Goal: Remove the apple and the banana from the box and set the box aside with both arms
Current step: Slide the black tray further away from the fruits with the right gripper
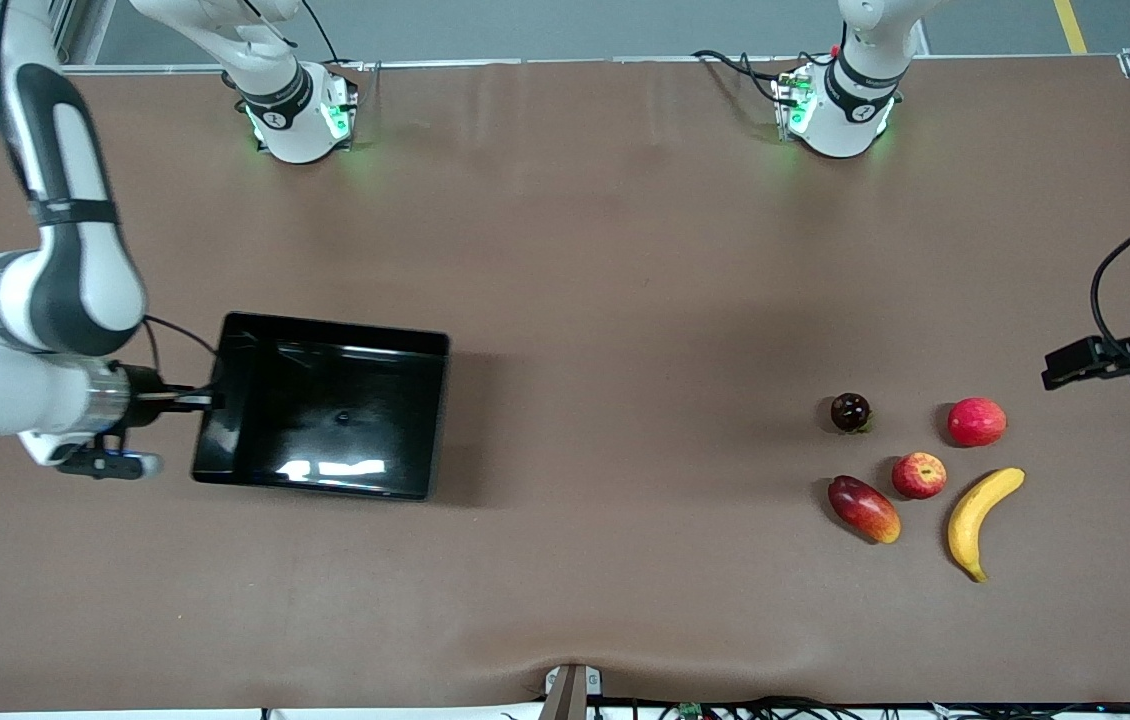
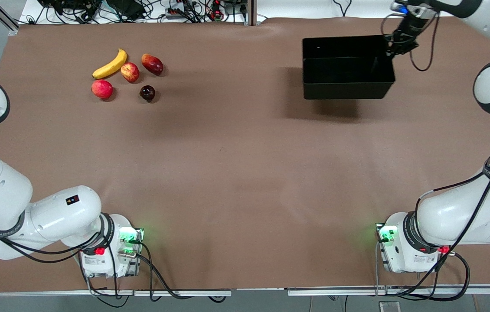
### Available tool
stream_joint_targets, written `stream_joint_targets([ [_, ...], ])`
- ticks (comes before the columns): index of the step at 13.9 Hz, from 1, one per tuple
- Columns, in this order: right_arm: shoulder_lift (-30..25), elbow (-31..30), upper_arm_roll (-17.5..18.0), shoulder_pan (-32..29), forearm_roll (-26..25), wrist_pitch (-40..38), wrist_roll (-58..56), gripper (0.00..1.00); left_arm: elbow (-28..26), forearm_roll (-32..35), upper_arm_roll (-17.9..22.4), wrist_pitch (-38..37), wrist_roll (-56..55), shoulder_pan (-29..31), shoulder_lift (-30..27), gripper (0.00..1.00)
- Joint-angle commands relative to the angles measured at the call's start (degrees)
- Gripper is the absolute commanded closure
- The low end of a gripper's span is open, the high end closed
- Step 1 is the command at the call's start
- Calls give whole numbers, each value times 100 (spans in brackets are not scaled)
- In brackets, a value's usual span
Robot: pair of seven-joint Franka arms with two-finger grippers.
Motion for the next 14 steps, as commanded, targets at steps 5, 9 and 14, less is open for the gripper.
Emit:
stream_joint_targets([
  [5, -169, -760, 109, -1457, 175, 838, -1940, 100, -103, -81, 25, -33, 31, 83, -220, 0],
  [9, 244, -787, 109, -2065, 183, 1139, -2708, 100, -139, -116, -1, -341, -92, 66, -711, 0],
  [14, 499, -796, 118, -2286, 183, 1148, -2753, 100, -525, -450, 1505, -446, -48, -1520, -1397, 0],
])
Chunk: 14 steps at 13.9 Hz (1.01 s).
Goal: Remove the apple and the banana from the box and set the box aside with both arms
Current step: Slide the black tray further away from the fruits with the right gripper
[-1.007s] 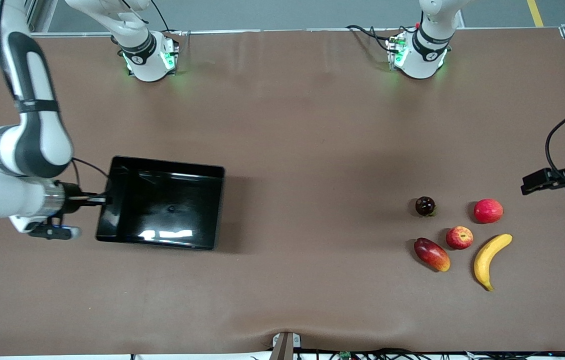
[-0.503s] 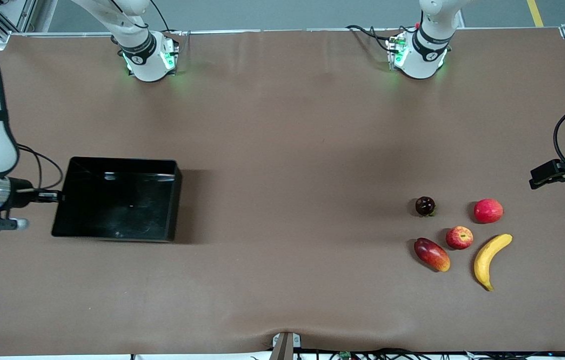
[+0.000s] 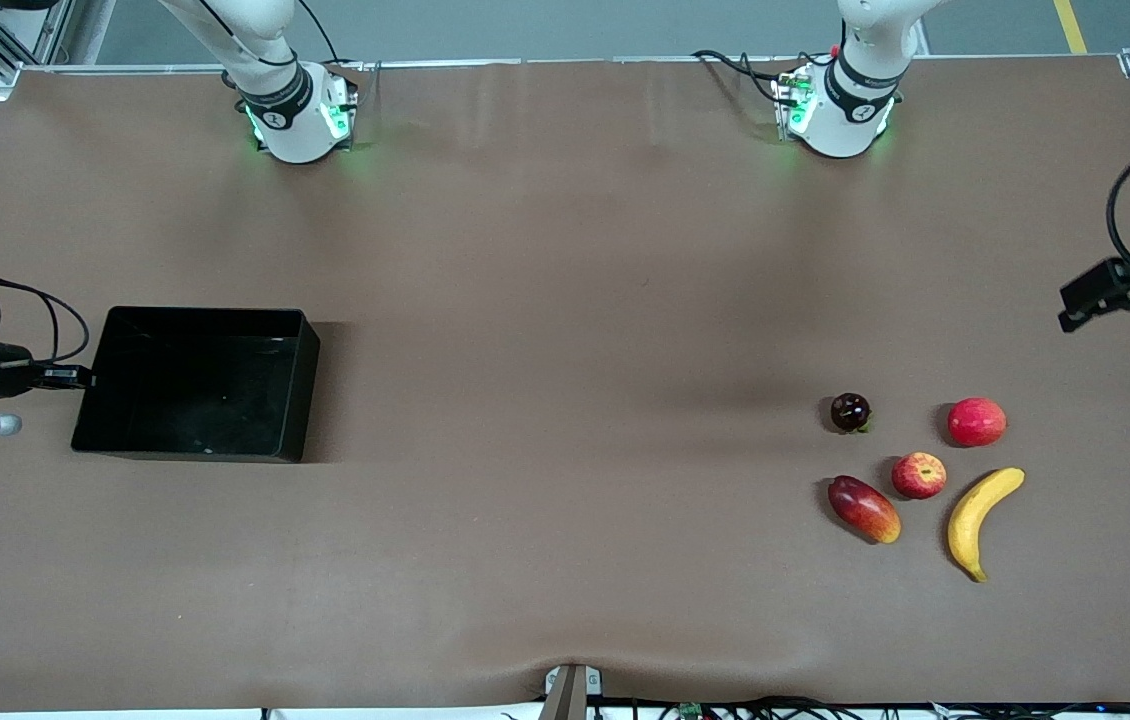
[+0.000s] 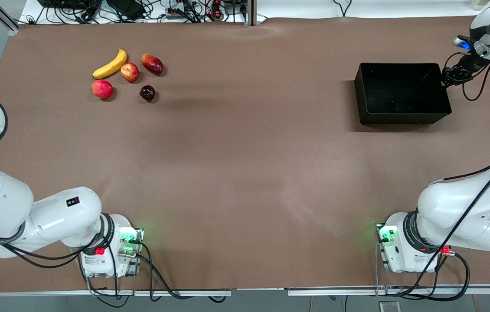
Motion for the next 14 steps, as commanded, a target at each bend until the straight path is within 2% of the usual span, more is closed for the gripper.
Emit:
stream_joint_targets([
  [1, 41, -7, 127, -143, 171, -62, -105, 100, -487, -411, 1286, -100, 19, -1093, -528, 0],
  [2, 41, 11, 119, -135, 171, -80, -97, 95, -584, -666, 1438, -179, 28, -1174, -660, 0],
  [3, 41, 55, 119, -109, 171, -141, -79, 29, -706, -695, 1622, -188, 29, -1375, -757, 0],
  [4, 33, 116, 127, -91, 171, -211, -96, 0, -838, -695, 1902, -188, 2, -1664, -888, 0],
  [7, -2, 764, 154, -29, 145, -755, -735, 0, -1077, -687, 1993, -188, 2, -1720, -1013, 0],
  [10, 6, 1670, 250, 67, 206, -1284, -2342, 0, -1077, -686, 2002, -188, 29, -1720, -995, 0],
  [14, -11, 2532, 312, 479, 136, -1302, -2558, 0, -1121, -704, 1975, -179, -41, -1737, -986, 0],
])
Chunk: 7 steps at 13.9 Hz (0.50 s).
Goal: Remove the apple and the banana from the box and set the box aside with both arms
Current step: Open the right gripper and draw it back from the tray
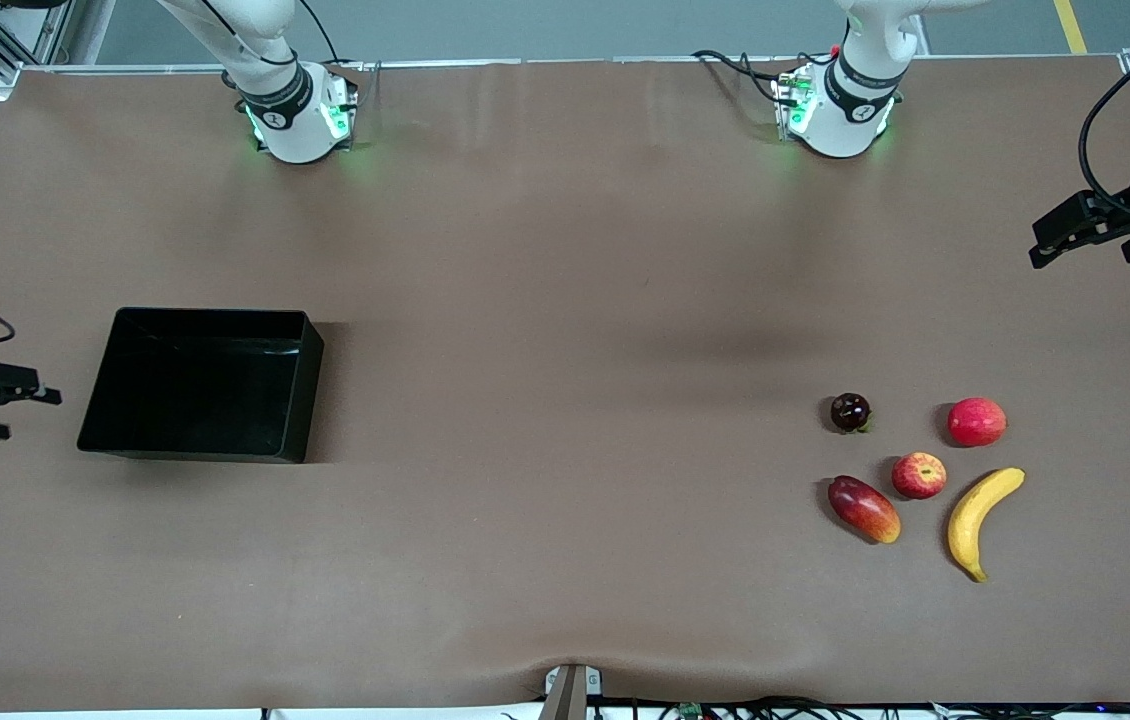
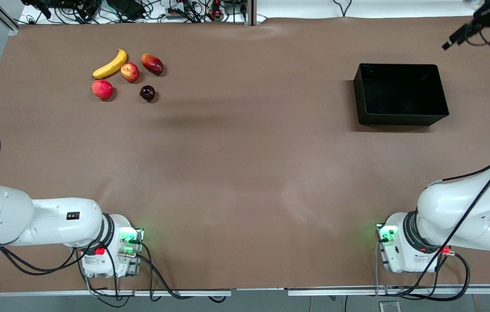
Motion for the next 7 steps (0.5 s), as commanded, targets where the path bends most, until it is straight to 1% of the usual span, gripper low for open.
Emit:
stream_joint_targets([
  [1, 35, 621, -19, 303, -17, -131, -132, 0, -103, -93, 40, 12, -59, -65, -108, 0],
  [3, 0, 957, -28, 514, -35, -253, -123, 0, -85, -84, 31, 3, -76, -83, -82, 0],
  [5, -97, 1080, -37, 743, -78, -394, -79, 0, -68, -84, 22, -6, -76, -109, -82, 0],
  [6, -193, 1116, -63, 875, -131, -420, 208, 0, -59, -93, -82, -6, -102, -109, -82, 0],
  [7, -290, 1116, -28, 937, -236, -482, 794, 0, -59, -93, -162, -6, -111, -101, -82, 0],
])
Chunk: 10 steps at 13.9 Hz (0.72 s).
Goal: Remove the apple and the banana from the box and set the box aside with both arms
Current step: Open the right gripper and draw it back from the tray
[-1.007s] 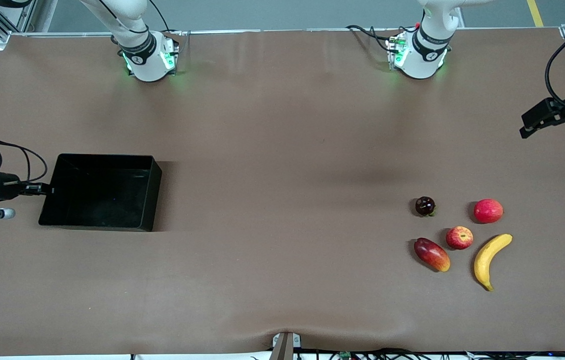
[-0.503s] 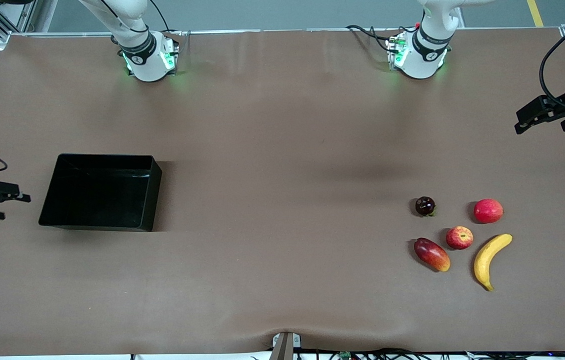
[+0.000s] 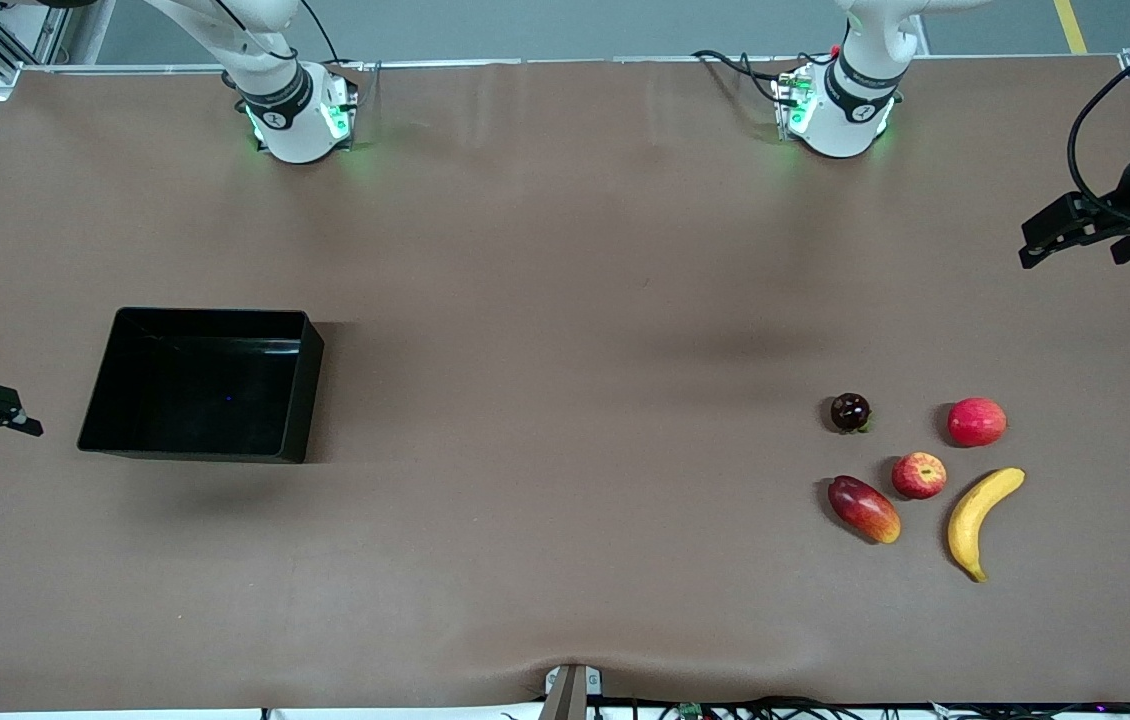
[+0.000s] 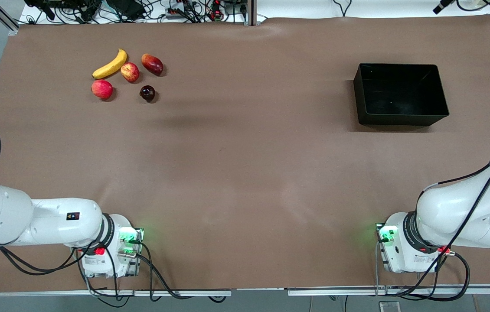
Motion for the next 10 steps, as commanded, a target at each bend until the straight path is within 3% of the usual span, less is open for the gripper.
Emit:
stream_joint_targets([
  [1, -316, 47, -5, 189, -187, -269, 1459, 0, -28, -84, -121, -8, -150, -42, -73, 0],
  [6, -1001, -215, -14, 680, -310, -1263, 4688, 0, -11, -67, -244, -8, -107, -33, -38, 0],
  [8, -1361, -435, -5, 830, -740, -1429, 5062, 0, 85, -58, -244, -8, -107, -15, -29, 0],
  [10, -1966, -1100, -14, 805, -750, -1422, 5062, 0, 103, -32, -244, -16, -124, -24, -46, 0],
])
